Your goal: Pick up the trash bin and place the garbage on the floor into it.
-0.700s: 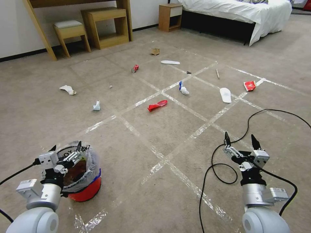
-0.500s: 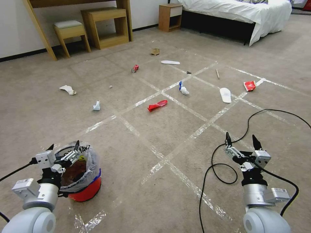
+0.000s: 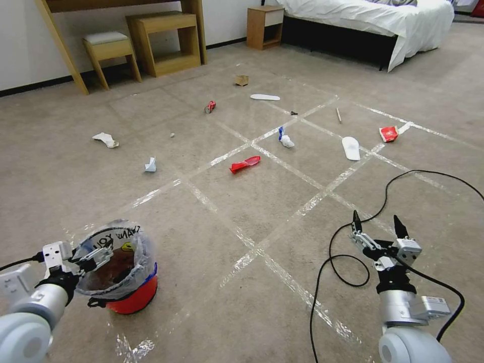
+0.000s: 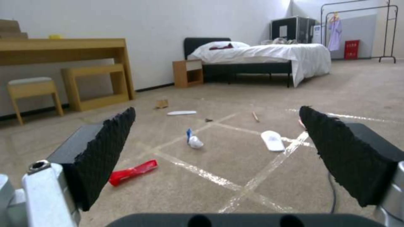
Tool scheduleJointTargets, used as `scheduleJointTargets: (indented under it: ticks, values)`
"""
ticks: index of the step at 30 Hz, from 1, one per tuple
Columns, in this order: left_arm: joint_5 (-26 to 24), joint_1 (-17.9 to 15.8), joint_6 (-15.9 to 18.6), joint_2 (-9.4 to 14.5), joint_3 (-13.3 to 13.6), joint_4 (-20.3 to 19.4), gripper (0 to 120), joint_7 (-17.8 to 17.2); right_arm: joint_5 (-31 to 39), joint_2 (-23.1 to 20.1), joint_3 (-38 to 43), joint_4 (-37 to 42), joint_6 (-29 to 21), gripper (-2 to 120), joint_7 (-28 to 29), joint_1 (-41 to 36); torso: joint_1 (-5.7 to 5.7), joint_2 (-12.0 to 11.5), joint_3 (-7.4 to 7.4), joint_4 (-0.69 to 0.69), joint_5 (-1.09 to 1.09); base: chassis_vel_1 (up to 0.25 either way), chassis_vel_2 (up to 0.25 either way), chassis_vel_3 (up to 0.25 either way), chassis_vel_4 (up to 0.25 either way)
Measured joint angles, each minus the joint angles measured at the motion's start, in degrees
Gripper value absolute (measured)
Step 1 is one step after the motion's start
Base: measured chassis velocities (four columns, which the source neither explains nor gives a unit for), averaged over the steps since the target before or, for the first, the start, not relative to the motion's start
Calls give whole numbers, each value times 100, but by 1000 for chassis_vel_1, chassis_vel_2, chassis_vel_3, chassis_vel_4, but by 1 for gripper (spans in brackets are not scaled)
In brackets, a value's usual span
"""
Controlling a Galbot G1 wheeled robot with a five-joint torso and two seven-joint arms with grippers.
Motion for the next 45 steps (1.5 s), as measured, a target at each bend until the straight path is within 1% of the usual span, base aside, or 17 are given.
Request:
scheduleJointTargets:
  ticks: [1,2,5,7,8,9,11,14,15,17,19,25,27,29,39,43,45]
  values:
    - [0,0,0,0,0,0,100,0,0,0,0,0,0,99,0,0,0,0,0,0,0,0,0,0,0]
    - [-143,-30,16,99,-47,164,100,-5,1,1,5,3,7,99,0,-13,0,0,0,0,-1,0,0,0,0]
    - [-404,-108,37,285,-123,482,100,11,-30,23,6,3,40,99,0,-49,0,0,0,0,0,0,0,0,0]
    - [-432,-126,37,324,-129,560,100,33,-40,28,6,4,47,99,0,-58,0,0,0,0,0,0,0,0,0]
    - [-486,-189,4,445,-133,822,100,125,-87,48,2,4,62,99,-1,-88,0,0,0,0,0,0,0,0,0]
    - [-520,-238,-23,505,-127,981,100,179,-105,58,2,4,67,99,-1,-102,0,0,0,0,0,0,0,0,0]
    - [-542,-259,-32,522,-120,1044,100,198,-111,60,2,4,68,99,-1,-107,0,0,0,0,1,0,0,0,0]
    - [-622,-373,-64,568,-66,1361,100,283,-148,75,7,12,78,98,-2,-129,0,0,0,0,1,0,0,0,0]
    - [-622,-373,-64,568,-66,1361,100,283,-148,75,7,12,78,98,-2,-129,0,0,0,0,1,0,0,0,0]
    - [-686,-438,-73,582,-16,1552,100,307,-180,89,8,11,96,98,-2,-141,0,0,0,0,0,0,0,0,0]
    - [-704,-454,-72,584,-4,1593,100,309,-187,93,8,9,99,98,-3,-143,0,0,0,0,1,0,0,0,0]
    - [-726,-589,-118,602,92,2061,100,419,-239,115,16,7,122,97,-4,-173,0,0,0,0,1,0,0,0,0]
    - [-726,-595,-122,605,98,2092,100,432,-246,119,17,7,124,97,-4,-178,0,0,0,0,1,0,0,0,0]
    - [-703,-617,-149,608,128,2219,100,488,-278,135,18,7,135,96,-5,-193,0,0,0,0,1,0,0,0,0]
    - [-620,-641,-161,582,217,2397,98,603,-339,176,4,-48,145,95,-10,-177,0,0,0,0,2,0,0,0,0]
    - [-620,-655,-161,637,261,2457,98,636,-362,194,-8,-76,157,95,-13,-174,0,0,0,0,2,0,0,0,0]
    - [-622,-664,-155,716,322,2508,98,673,-396,217,-12,-118,185,95,-15,-175,0,0,0,0,2,0,0,0,0]
